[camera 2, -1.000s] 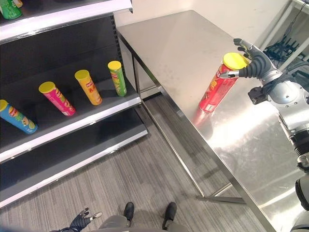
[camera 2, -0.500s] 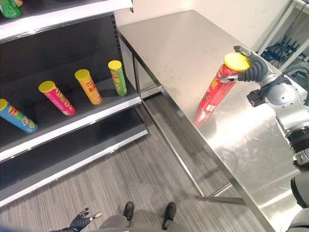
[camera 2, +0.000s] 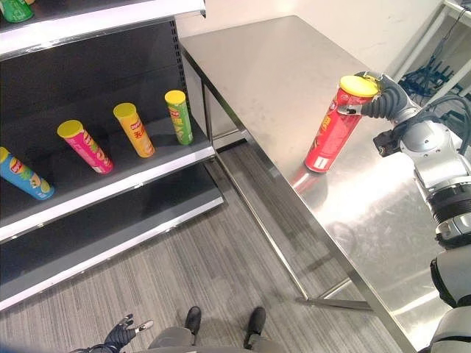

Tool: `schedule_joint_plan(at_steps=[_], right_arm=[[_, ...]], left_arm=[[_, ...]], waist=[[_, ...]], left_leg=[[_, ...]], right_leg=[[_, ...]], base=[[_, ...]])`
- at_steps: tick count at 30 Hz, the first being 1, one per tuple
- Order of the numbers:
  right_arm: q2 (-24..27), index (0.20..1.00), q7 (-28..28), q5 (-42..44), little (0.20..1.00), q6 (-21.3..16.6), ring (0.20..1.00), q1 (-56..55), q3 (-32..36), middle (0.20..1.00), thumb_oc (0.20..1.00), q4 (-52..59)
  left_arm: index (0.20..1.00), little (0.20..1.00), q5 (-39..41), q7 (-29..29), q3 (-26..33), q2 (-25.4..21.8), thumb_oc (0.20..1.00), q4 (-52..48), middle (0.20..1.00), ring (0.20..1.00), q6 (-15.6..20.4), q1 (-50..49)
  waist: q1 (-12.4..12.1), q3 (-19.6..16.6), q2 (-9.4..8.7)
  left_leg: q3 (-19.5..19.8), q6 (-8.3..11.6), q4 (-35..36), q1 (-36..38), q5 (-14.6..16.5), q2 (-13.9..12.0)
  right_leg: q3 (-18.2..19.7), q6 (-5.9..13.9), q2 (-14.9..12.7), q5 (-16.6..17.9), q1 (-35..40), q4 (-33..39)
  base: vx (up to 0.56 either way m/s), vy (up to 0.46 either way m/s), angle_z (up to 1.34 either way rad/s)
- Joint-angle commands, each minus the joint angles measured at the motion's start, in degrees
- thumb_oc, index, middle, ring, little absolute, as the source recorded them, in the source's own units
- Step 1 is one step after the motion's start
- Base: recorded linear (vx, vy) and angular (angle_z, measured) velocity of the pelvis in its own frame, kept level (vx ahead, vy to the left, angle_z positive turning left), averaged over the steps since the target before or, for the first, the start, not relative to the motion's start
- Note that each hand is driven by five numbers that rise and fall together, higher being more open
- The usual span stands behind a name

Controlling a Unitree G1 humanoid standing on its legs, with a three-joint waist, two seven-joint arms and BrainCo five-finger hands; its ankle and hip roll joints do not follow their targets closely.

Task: Put the goods on the table back onto the shelves and tidy them up.

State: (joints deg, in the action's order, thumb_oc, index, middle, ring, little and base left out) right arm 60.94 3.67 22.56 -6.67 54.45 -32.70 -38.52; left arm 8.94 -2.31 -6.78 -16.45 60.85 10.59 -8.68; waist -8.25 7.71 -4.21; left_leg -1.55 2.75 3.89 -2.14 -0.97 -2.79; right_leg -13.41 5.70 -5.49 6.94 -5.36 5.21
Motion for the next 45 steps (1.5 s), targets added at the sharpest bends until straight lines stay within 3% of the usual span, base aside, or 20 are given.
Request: schedule_joint_plan(at_steps=[1, 3, 8, 9, 12, 17, 21, 25, 27, 29, 30, 32, 35, 36, 37, 38, 40, 41, 43, 45], right_arm=[[0.4, 0.200, -4.3, 2.9, 0.200, -3.6, 0.200, -1.0, 5.3, 0.200, 0.200, 7.7], [0.6, 0.200, -5.1, 2.6, 0.200, -4.2, 0.200, -3.5, 8.1, 0.200, 0.200, 11.1], [-2.2, 0.200, -9.2, -0.6, 0.200, -8.9, 0.200, -18.8, 25.6, 0.200, 0.200, 27.8], [-3.6, 0.200, -9.9, -2.1, 0.200, -9.8, 0.200, -25.9, 32.7, 0.200, 0.200, 33.7], [-5.5, 0.200, -9.0, -2.4, 0.200, -11.2, 0.200, -32.8, 40.0, 0.200, 0.200, 41.6], [-8.6, 0.200, -5.5, -0.4, 0.200, -12.1, 0.200, -37.3, 43.7, 0.200, 0.200, 50.0], [-7.7, 0.200, -4.3, -3.2, 0.200, -11.3, 0.200, -38.9, 42.6, 0.200, 0.200, 52.8], [-6.9, 0.200, -3.2, -5.1, 0.200, -11.2, 0.200, -39.5, 41.5, 0.200, 0.200, 55.0], [-4.8, 0.200, -2.8, -7.2, 0.200, -10.8, 0.200, -39.6, 40.3, 0.200, 0.200, 55.9], [-4.1, 0.200, -2.7, -7.9, 0.200, -10.8, 0.200, -39.5, 39.8, 0.200, 0.200, 56.0], [-2.5, 0.200, -2.7, -8.8, 0.200, -10.3, 0.200, -39.4, 38.8, 0.200, 0.200, 55.8], [-1.5, 0.200, -2.7, -8.3, 0.200, -10.3, 0.200, -39.2, 38.4, 0.200, 0.200, 55.7], [-1.9, 0.200, -2.9, -7.6, 0.200, -10.1, 0.200, -39.0, 37.0, 0.200, 0.200, 55.6], [-3.0, 0.200, -2.9, -7.1, 0.200, -10.1, 0.200, -38.8, 36.5, 0.200, 0.200, 55.4], [-4.0, 0.200, -3.0, -6.4, 0.200, -10.2, 0.200, -39.1, 36.5, 0.200, 0.200, 54.8], [-5.3, 0.200, -3.0, -6.4, 0.200, -9.9, 0.200, -38.4, 35.7, 0.200, 0.200, 54.3], [-8.8, 0.200, -3.6, -8.4, 0.200, -9.3, 0.200, -40.8, 36.3, 0.200, 0.200, 53.5], [-10.0, 0.200, -3.5, -9.1, 0.200, -9.1, 0.200, -40.1, 34.5, 0.200, 0.200, 53.9], [-10.8, 0.200, -3.2, -9.4, 0.200, -9.4, 0.200, -41.0, 34.7, 0.200, 0.200, 55.1], [-11.2, 0.200, -2.8, -10.3, 0.200, -8.9, 0.200, -42.9, 36.1, 0.200, 0.200, 55.4]], left_arm=[[1.000, 1.000, 1.7, -1.3, -0.8, -2.4, 1.000, 1.2, 1.000, 1.000, 0.5, 2.5], [1.000, 1.000, 1.6, -1.4, -0.4, -2.5, 1.000, 1.1, 1.000, 1.000, 0.5, 2.4], [1.000, 1.000, 1.9, -2.0, 2.3, -2.2, 1.000, -1.9, 1.000, 1.000, 0.7, 2.4], [1.000, 1.000, 1.6, -2.0, 2.8, -2.6, 1.000, -3.0, 1.000, 1.000, 0.6, 3.1], [1.000, 1.000, 2.9, -2.0, 4.5, -3.0, 1.000, -4.6, 1.000, 1.000, 1.1, 3.1], [1.000, 1.000, 4.6, -0.6, 4.9, -2.2, 1.000, -5.9, 1.000, 1.000, 0.6, 2.4], [1.000, 1.000, 5.3, -0.4, 6.8, -0.4, 1.000, -5.0, 1.000, 1.000, 0.2, 0.8], [1.000, 1.000, 4.7, -0.7, 8.4, 0.6, 1.000, -2.6, 1.000, 1.000, 0.2, 0.1], [1.000, 1.000, 5.1, -1.7, 9.2, 1.5, 1.000, -2.9, 1.000, 1.000, 0.6, -0.2], [1.000, 1.000, 5.2, -2.0, 9.4, 1.6, 1.000, -3.0, 1.000, 1.000, 0.8, -0.2], [1.000, 1.000, 5.2, -2.3, 8.8, 1.3, 1.000, -4.2, 1.000, 1.000, 1.0, -0.3], [1.000, 1.000, 4.8, -2.3, 7.6, 0.9, 1.000, -5.6, 1.000, 1.000, 1.3, -0.5], [1.000, 1.000, 4.0, -1.7, 5.8, -1.8, 1.000, -9.2, 1.000, 1.000, 1.7, -0.7], [1.000, 1.000, 3.7, -1.9, 4.8, -3.1, 1.000, -11.0, 1.000, 1.000, 2.1, -0.7], [1.000, 1.000, 3.9, -1.6, 3.9, -4.5, 1.000, -13.4, 1.000, 1.000, 2.7, -0.7], [1.000, 1.000, 3.4, -1.2, 3.7, -5.3, 1.000, -14.6, 1.000, 1.000, 2.4, -0.9], [1.000, 1.000, 2.6, -2.0, 4.9, -7.4, 1.000, -14.0, 1.000, 1.000, 2.0, 1.7], [1.000, 1.000, 2.5, -2.5, 4.9, -8.2, 1.000, -13.6, 1.000, 1.000, 2.1, 1.6], [1.000, 1.000, 1.5, -2.5, 4.7, -9.3, 1.000, -14.4, 1.000, 1.000, 2.0, 2.3], [1.000, 1.000, 2.1, -1.3, 6.4, -10.4, 1.000, -15.4, 1.000, 1.000, 1.5, 3.4]], waist=[[-1.0, 0.3, -2.01], [-1.0, 0.3, -1.96], [-0.9, 0.7, -0.75], [-0.6, 1.3, -0.27], [-1.6, 1.1, -0.37], [-3.3, 2.1, -0.29], [-2.0, 3.0, -0.13], [-1.0, 2.1, 0.71], [0.8, 0.8, 1.66], [1.3, 0.4, 2.00], [2.5, -0.3, 2.87], [3.3, -0.8, 3.12], [3.3, -0.7, 2.37], [2.8, -0.5, 1.89], [2.9, -0.7, 1.16], [3.1, -0.8, 1.10], [3.7, -0.3, 0.56], [3.7, 0.1, 1.00], [3.9, 0.1, 0.58], [4.7, 0.3, -0.19]], left_leg=[[2.4, 5.34, 1.1, -1.7, -1.1, -1.6], [2.4, 5.19, 1.1, -1.7, -1.0, -1.6], [2.4, 4.01, 1.1, -1.7, -0.8, -1.2], [4.1, 3.71, 1.1, -1.9, -1.0, -1.1], [7.3, 4.22, 0.9, -3.4, -2.3, -1.4], [14.0, 6.74, 0.8, -8.2, -6.8, -2.0], [6.9, 6.91, 0.3, -9.9, -6.4, -3.0], [4.1, 7.41, -1.5, -6.2, -5.4, -7.4], [3.2, 8.58, -2.1, -3.6, -6.1, -13.4], [3.1, 9.22, -2.0, -2.9, -7.1, -15.0], [3.2, 10.33, -2.5, -2.6, -9.8, -18.2], [3.3, 11.16, -3.0, -3.2, -11.2, -21.0], [5.1, 11.88, -5.0, -4.1, -10.2, -23.9], [7.7, 12.25, -7.2, -4.9, -9.8, -23.9], [10.3, 12.25, -9.1, -4.8, -6.6, -24.3], [8.9, 12.25, -9.8, -4.0, -1.2, -23.7], [5.0, 12.25, -12.1, -4.9, 3.2, -22.2], [2.2, 12.25, -11.3, -4.6, 5.5, -22.0], [0.0, 11.93, -9.6, -4.9, 4.4, -20.4], [-3.0, 9.57, -3.9, -5.0, 1.5, -14.2]], right_leg=[[1.5, 6.87, -4.0, -6.1, 6.6, -0.6], [1.7, 6.98, -4.1, -6.1, 6.5, -0.6], [3.0, 7.54, -5.4, -6.1, 4.9, -4.3], [7.8, 7.50, -4.7, -7.7, 4.9, -7.1], [13.8, 6.40, -2.4, -10.9, 5.7, -8.6], [8.8, 3.02, 0.6, -17.8, 8.7, -8.6], [2.7, 3.34, 0.2, -17.0, 8.5, -9.1], [-0.9, 3.46, -3.0, -15.3, 6.1, -10.8], [-1.8, 4.27, -6.4, -14.3, 4.0, -11.6], [-1.7, 4.71, -7.3, -14.1, 3.7, -11.8], [-0.9, 5.90, -9.9, -13.7, 2.7, -13.1], [0.4, 7.23, -12.7, -13.9, 2.5, -14.9], [3.5, 8.73, -16.1, -13.6, 1.8, -16.2], [4.4, 9.25, -17.3, -12.1, 1.9, -15.3], [5.4, 9.30, -19.2, -9.1, 1.8, -12.8], [5.7, 9.30, -19.4, -5.8, 2.3, -9.5], [6.7, 9.30, -21.6, 10.6, 0.0, -2.8], [5.4, 9.30, -21.1, 13.5, -1.4, -0.9], [4.2, 9.30, -20.5, 12.5, -2.5, -0.2], [5.1, 9.30, -13.9, 4.9, -1.8, -2.6]], base=[[0.00, 0.000, 0.00], [0.00, 0.000, 0.00], [-0.05, -0.007, -0.04], [-0.15, -0.118, -0.01], [-0.13, -0.197, 0.67], [-0.15, -0.232, 0.78], [-0.21, 0.000, 1.36], [-0.15, 0.160, 0.63], [-0.11, 0.413, 0.52], [-0.02, 0.413, 0.32], [0.04, 0.567, 0.36], [0.08, 0.717, 0.46], [0.08, 0.630, 0.18], [0.05, 0.751, -0.19], [0.05, 0.632, -0.31], [0.00, 0.624, -0.44], [-0.16, 0.586, -0.33], [-0.25, 0.669, -0.22], [-0.15, 0.591, -0.62], [-0.17, 0.797, -0.29]])
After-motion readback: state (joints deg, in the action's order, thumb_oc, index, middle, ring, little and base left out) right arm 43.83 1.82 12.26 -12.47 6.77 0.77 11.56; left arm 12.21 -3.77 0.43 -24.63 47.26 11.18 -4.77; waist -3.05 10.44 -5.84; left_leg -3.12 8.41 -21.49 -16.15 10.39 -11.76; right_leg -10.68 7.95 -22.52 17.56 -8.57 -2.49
